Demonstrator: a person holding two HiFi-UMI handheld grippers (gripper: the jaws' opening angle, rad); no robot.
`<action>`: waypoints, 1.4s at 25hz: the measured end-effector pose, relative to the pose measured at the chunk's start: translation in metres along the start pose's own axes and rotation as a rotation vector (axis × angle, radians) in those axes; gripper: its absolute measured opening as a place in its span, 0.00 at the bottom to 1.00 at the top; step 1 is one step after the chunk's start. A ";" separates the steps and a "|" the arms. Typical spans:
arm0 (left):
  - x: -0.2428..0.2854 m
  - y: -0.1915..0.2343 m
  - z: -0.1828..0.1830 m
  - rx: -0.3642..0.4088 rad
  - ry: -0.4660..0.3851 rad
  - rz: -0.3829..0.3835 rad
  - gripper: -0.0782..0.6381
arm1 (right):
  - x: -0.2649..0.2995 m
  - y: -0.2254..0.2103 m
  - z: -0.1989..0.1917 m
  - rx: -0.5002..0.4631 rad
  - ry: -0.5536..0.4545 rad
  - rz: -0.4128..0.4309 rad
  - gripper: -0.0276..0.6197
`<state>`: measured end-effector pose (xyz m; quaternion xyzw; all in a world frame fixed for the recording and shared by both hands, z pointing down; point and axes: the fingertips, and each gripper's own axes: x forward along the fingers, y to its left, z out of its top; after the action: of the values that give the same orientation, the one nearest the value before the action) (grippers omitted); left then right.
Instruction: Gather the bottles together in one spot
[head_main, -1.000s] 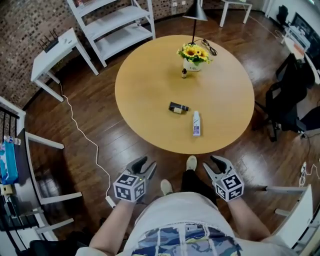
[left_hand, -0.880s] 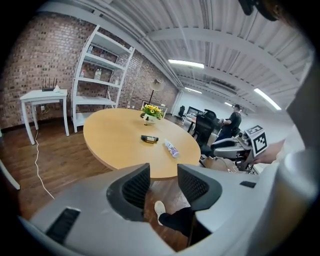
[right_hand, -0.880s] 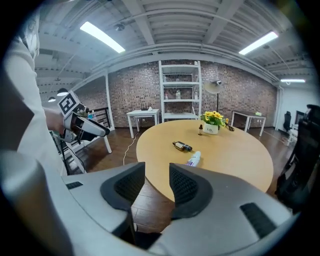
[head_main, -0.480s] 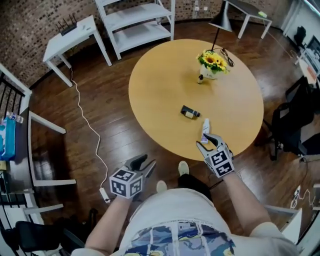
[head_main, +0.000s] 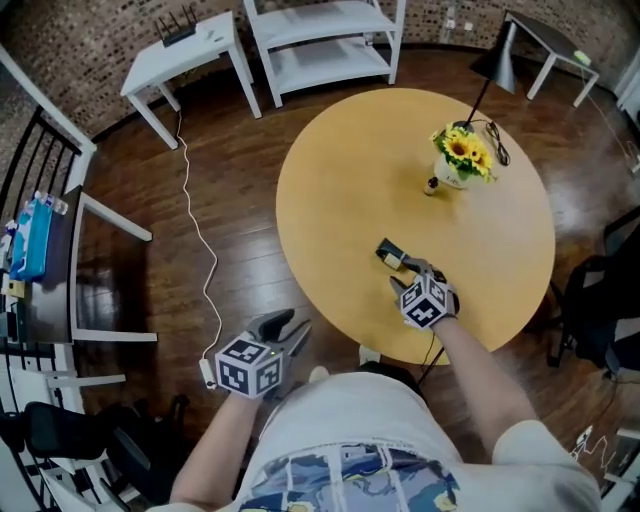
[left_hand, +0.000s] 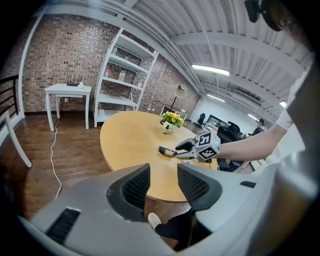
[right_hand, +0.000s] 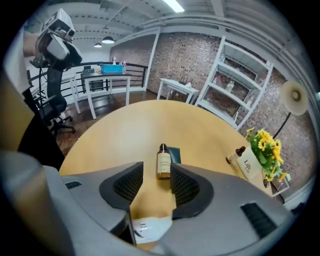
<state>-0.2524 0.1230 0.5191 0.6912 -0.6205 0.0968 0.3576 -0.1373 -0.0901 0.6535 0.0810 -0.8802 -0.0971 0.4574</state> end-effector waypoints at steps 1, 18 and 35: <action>0.004 -0.001 0.003 -0.012 0.001 0.008 0.36 | 0.011 -0.004 -0.004 -0.008 0.021 0.025 0.35; 0.025 -0.003 0.017 -0.029 0.005 0.024 0.36 | 0.023 -0.004 -0.001 -0.018 0.012 0.116 0.29; 0.026 -0.126 0.083 -0.180 -0.068 -0.631 0.36 | -0.207 0.105 0.109 0.123 -0.343 -0.271 0.29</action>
<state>-0.1562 0.0483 0.4265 0.8178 -0.3934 -0.0969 0.4086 -0.1152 0.0702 0.4544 0.2085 -0.9304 -0.1159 0.2782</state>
